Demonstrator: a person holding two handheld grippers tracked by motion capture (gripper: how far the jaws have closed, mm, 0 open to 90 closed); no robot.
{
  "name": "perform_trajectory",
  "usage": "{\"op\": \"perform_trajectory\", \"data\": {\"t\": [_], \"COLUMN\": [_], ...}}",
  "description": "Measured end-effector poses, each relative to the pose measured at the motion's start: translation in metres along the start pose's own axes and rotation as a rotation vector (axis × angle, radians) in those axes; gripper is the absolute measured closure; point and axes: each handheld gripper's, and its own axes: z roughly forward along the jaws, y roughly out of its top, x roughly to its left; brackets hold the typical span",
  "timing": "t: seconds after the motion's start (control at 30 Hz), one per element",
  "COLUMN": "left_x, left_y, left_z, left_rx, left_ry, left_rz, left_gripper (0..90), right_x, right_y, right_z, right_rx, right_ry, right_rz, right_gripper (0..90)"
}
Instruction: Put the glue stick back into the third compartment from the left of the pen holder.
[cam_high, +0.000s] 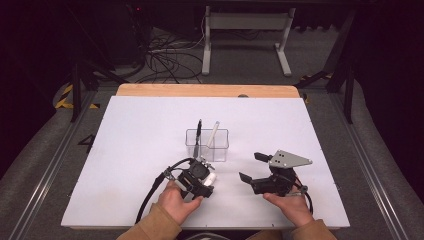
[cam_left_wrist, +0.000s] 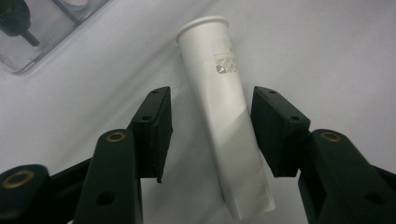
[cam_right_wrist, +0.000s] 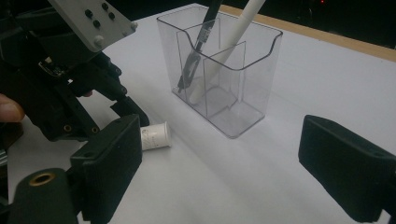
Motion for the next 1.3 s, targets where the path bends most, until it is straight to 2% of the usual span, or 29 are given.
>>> {"op": "perform_trajectory", "data": {"t": [0.13, 0.43, 0.6, 0.8, 0.93, 1.07, 1.3], "left_x": [0.0, 0.002, 0.005, 0.005, 0.006, 0.007, 0.007], "left_y": [0.002, 0.002, 0.001, 0.001, 0.0, -0.001, -0.002], "left_z": [0.0, 0.001, 0.0, -0.001, -0.007, -0.017, -0.034], "left_rx": [0.001, -0.01, -0.02, -0.032, -0.066, -0.13, -0.213], "left_ry": [0.021, 0.035, 0.013, -0.011, -0.014, -0.019, -0.015], "left_rz": [-0.01, -0.027, -0.052, -0.052, -0.042, -0.034, -0.012], "left_gripper": [55.7, 66.3, 67.9, 68.2, 68.4, 68.7, 68.9], "right_x": [0.0, 0.001, 0.0, 0.0, 0.0, -0.001, -0.001], "right_y": [0.0, 0.0, 0.0, 0.0, 0.0, 0.0, 0.0], "right_z": [0.0, 0.0, 0.0, 0.0, -0.001, -0.002, -0.001], "right_rx": [0.001, 0.001, 0.001, 0.001, -0.003, -0.007, -0.007], "right_ry": [0.0, 0.0, 0.001, 0.0, -0.001, -0.003, -0.002], "right_rz": [-0.003, -0.003, -0.004, -0.006, -0.005, -0.006, -0.005], "right_gripper": [13.7, 13.7, 13.7, 13.7, 13.7, 13.7, 13.7]}}
